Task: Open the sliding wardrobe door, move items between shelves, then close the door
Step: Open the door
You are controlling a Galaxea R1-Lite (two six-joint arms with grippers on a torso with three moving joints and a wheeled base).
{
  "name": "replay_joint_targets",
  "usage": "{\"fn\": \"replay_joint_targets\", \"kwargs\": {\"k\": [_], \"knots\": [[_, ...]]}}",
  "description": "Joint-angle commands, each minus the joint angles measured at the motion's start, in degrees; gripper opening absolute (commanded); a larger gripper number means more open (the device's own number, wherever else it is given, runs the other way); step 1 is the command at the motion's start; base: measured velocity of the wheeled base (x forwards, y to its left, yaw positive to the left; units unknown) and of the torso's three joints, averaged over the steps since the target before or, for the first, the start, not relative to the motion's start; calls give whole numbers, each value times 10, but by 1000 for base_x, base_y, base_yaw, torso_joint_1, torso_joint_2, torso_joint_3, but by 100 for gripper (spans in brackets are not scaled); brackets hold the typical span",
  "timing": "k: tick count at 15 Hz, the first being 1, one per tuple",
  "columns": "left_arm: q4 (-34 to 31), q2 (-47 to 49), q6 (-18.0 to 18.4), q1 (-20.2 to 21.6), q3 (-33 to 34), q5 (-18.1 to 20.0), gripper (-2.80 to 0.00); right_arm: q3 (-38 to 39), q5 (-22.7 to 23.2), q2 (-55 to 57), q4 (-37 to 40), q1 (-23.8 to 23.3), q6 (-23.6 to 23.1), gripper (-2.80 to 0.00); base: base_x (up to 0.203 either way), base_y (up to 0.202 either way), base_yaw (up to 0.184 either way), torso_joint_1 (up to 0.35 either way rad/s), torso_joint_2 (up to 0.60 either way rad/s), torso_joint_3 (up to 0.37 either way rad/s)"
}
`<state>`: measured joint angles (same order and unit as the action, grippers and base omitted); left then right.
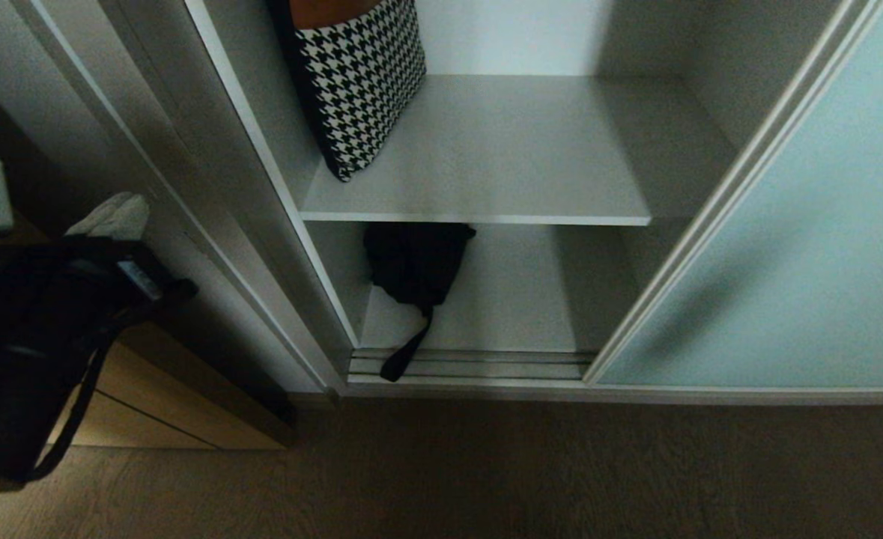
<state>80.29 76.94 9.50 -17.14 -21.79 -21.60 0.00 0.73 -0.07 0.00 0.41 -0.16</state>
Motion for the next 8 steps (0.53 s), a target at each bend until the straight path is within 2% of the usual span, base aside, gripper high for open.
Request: {"fn": "replay_joint_targets", "kwargs": {"k": [1, 2, 4, 8], "knots": [[0, -118, -5, 10, 94, -18, -280, 0, 1, -1, 0, 0, 0, -280, 0, 0, 0, 0, 0, 0], [-9, -153, -13, 26, 137, -34, -280, 0, 1, -1, 0, 0, 0, -280, 0, 0, 0, 0, 0, 0], [-40, -226, -26, 55, 181, -52, -280, 0, 1, -1, 0, 0, 0, -280, 0, 0, 0, 0, 0, 0], [-112, -396, -26, 88, 209, -50, -280, 0, 1, -1, 0, 0, 0, -280, 0, 0, 0, 0, 0, 0]]}}
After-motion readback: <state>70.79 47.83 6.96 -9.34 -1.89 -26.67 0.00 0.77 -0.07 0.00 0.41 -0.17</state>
